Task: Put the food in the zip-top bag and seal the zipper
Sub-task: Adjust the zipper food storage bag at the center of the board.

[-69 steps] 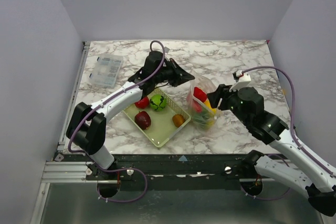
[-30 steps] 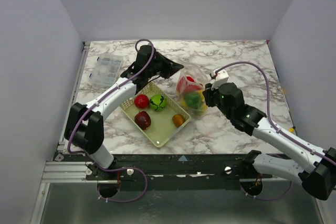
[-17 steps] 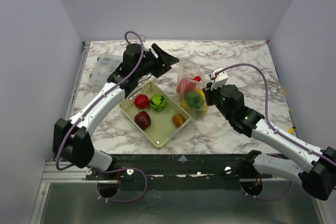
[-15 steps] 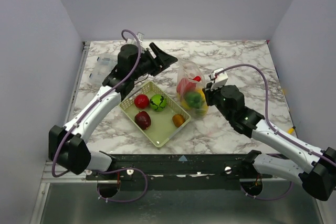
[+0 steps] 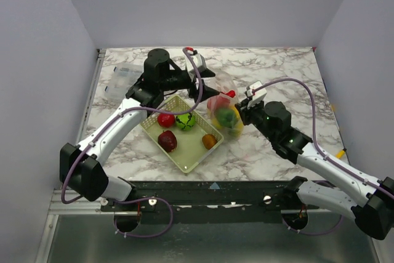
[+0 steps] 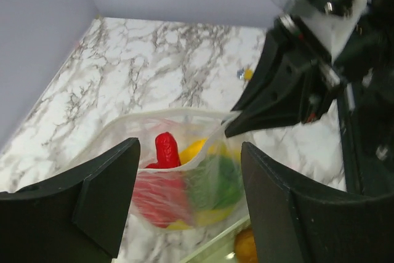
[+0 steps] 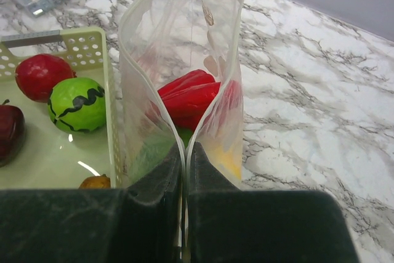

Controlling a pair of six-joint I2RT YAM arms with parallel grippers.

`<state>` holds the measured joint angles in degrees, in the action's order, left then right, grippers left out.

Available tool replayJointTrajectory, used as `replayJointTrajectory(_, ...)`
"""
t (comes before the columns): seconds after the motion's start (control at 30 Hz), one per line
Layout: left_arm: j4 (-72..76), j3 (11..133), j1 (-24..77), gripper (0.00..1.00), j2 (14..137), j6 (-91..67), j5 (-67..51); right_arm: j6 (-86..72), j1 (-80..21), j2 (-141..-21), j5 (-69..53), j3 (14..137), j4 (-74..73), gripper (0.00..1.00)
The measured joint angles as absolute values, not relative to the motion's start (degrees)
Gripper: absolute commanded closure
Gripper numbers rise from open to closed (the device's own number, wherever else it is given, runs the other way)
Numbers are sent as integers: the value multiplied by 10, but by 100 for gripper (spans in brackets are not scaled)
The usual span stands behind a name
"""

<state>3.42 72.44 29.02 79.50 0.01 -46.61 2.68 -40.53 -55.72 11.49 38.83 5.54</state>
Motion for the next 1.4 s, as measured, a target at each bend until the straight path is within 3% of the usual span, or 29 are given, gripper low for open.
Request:
replayJointTrajectory(0.03, 1, 729, 294, 29, 801, 91, -487, 27, -405, -556, 109, 387, 56, 99)
replayJointTrajectory(0.37, -224, 868, 346, 25, 883, 445, -513, 28, -404, -548, 77, 382, 55, 100)
replayJointTrajectory(0.67, -390, 971, 404, 26, 993, 587, -504, 31, -404, -548, 70, 382, 55, 99)
replayJointTrajectory(0.93, -401, 974, 406, 31, 1014, 605, -471, 30, -404, -536, 58, 381, 46, 99)
replayJointTrajectory(1.0, -386, 967, 407, 39, 1014, 604, -464, 30, -404, -530, 55, 380, 44, 100)
replayJointTrajectory(1.07, -367, 953, 408, 56, 1014, 601, -456, 29, -404, -526, 54, 380, 44, 99)
replayJointTrajectory(1.13, -352, 941, 409, 72, 1014, 589, -448, 26, -404, -524, 54, 378, 43, 91)
replayJointTrajectory(1.2, -331, 931, 410, 80, 1014, 579, -435, 23, -404, -524, 55, 376, 42, 83)
replayJointTrajectory(1.4, -250, 870, 412, 88, 990, 550, -402, -15, -404, -479, 98, 331, 61, 47)
